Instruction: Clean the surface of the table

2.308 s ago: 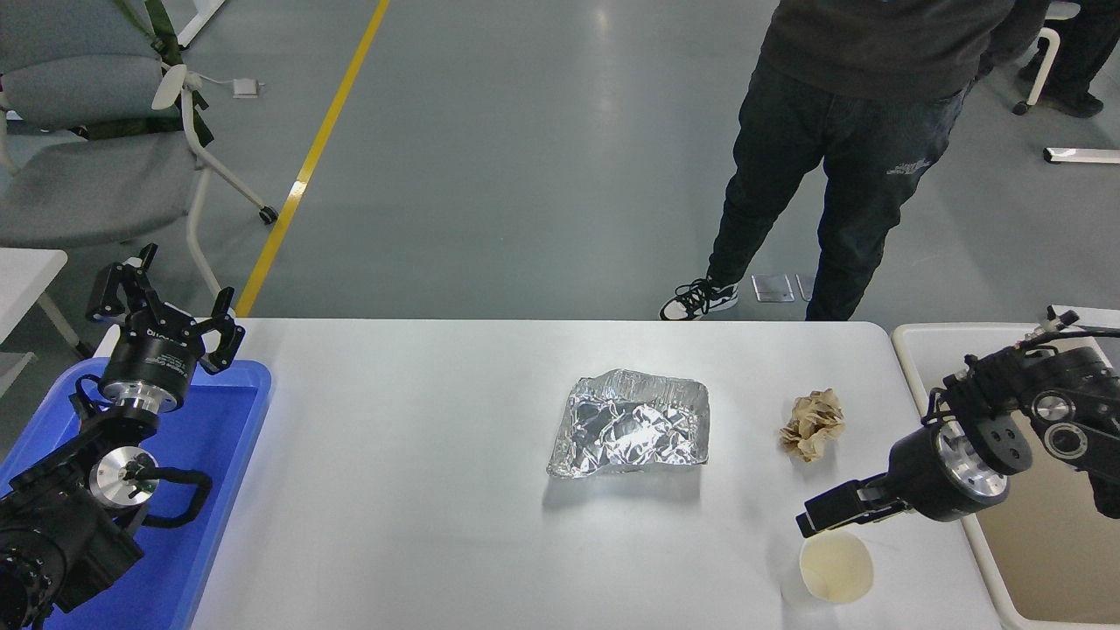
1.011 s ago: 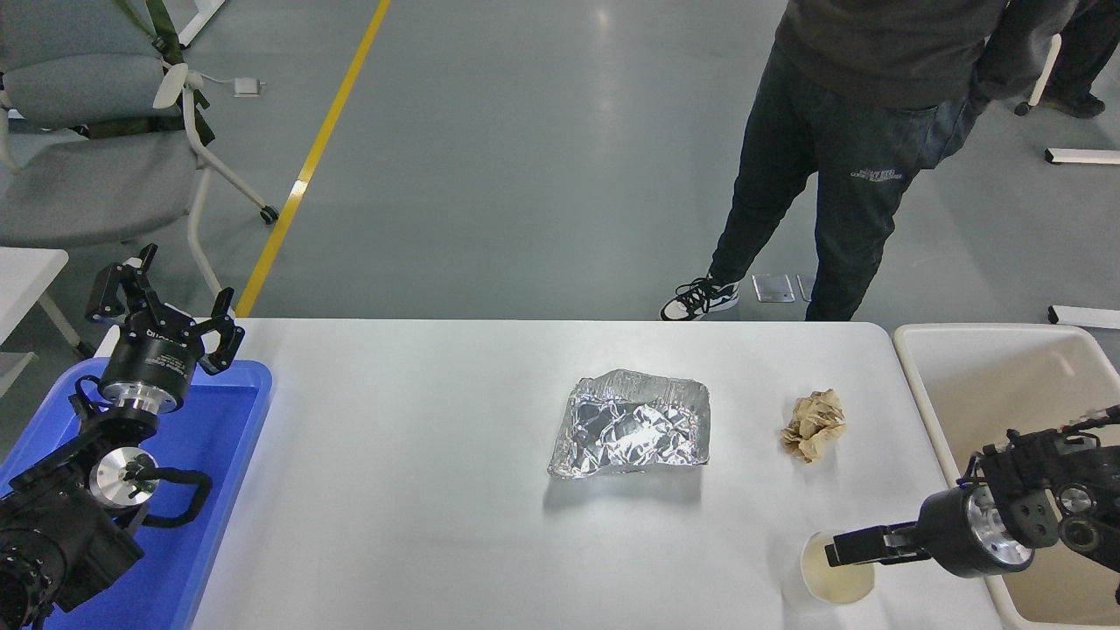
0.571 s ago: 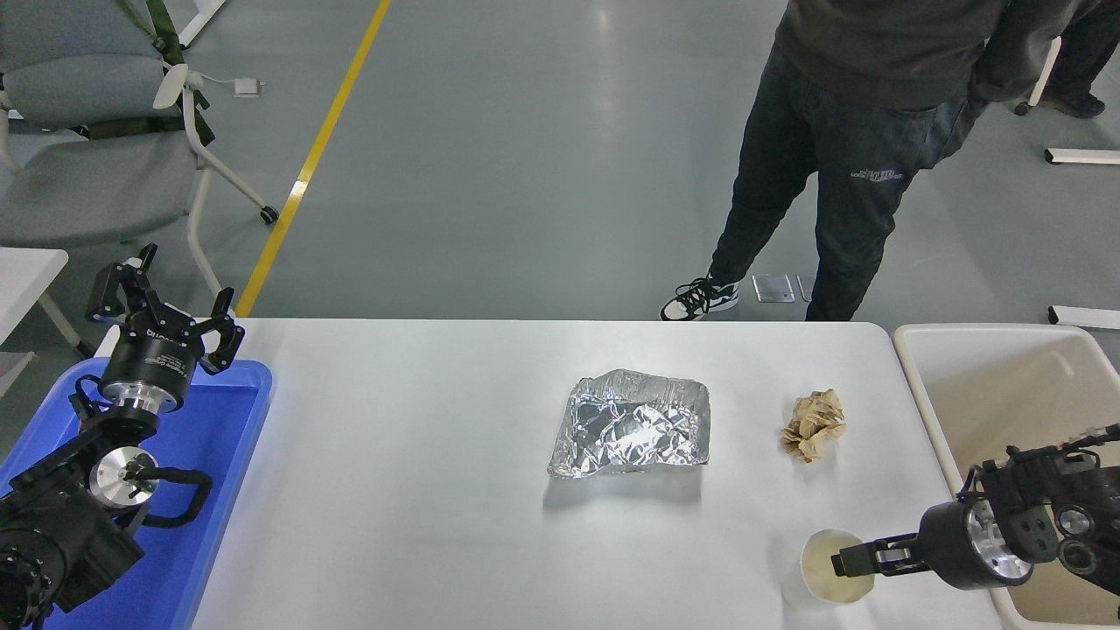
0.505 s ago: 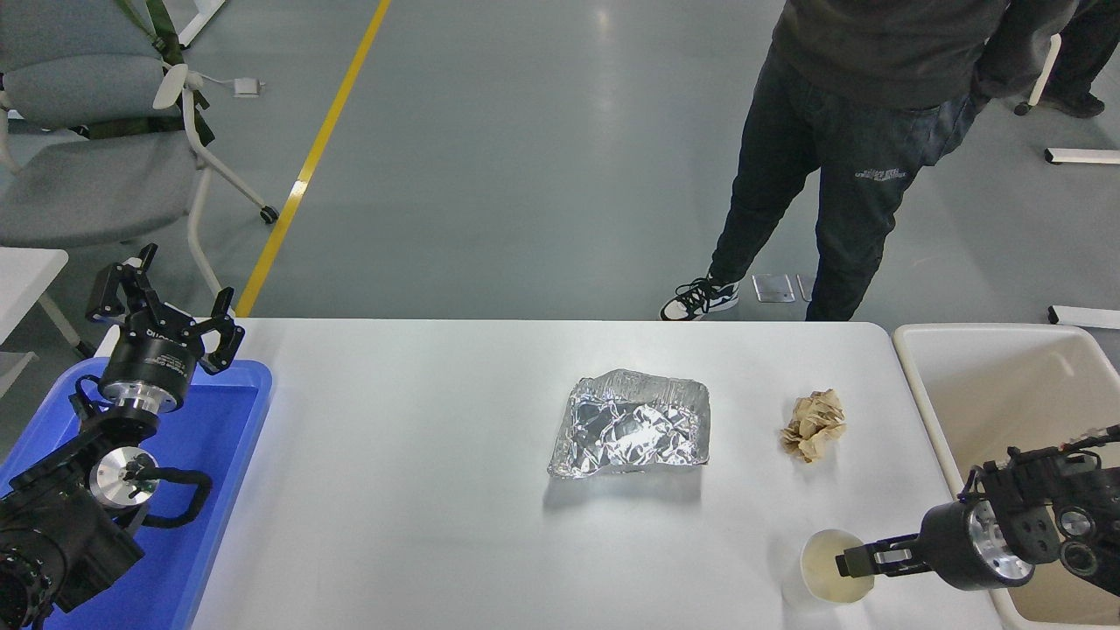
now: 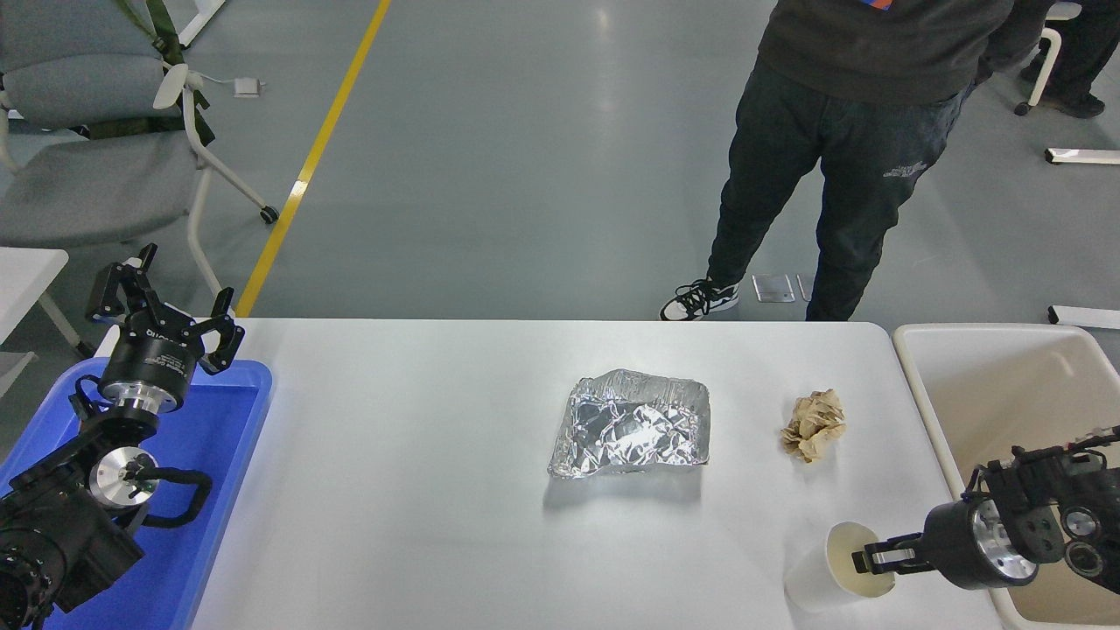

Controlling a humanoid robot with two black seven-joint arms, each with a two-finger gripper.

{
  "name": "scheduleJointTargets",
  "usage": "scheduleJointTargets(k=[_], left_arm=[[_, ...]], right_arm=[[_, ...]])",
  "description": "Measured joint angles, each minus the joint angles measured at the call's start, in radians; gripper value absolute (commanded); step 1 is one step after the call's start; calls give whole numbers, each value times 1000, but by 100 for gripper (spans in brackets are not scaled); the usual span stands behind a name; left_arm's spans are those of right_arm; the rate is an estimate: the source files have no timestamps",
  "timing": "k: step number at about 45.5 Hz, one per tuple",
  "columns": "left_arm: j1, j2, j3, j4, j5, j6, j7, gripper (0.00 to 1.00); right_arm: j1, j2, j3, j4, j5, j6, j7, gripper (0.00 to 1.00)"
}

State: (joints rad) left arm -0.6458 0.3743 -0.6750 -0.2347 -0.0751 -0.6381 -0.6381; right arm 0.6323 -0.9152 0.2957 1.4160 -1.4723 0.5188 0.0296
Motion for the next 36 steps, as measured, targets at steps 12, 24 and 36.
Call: scheduleJointTargets(k=[12, 24, 36], left_arm=[[0, 0, 0, 0, 0, 0, 0, 100], [0, 0, 0, 0, 0, 0, 0, 100], [0, 0, 0, 0, 0, 0, 0, 100]], right_arm=[[113, -96, 3, 36, 126, 56, 19, 0], [270, -228, 7, 89, 254, 180, 25, 0], [501, -334, 7, 111, 396, 301, 22, 0]])
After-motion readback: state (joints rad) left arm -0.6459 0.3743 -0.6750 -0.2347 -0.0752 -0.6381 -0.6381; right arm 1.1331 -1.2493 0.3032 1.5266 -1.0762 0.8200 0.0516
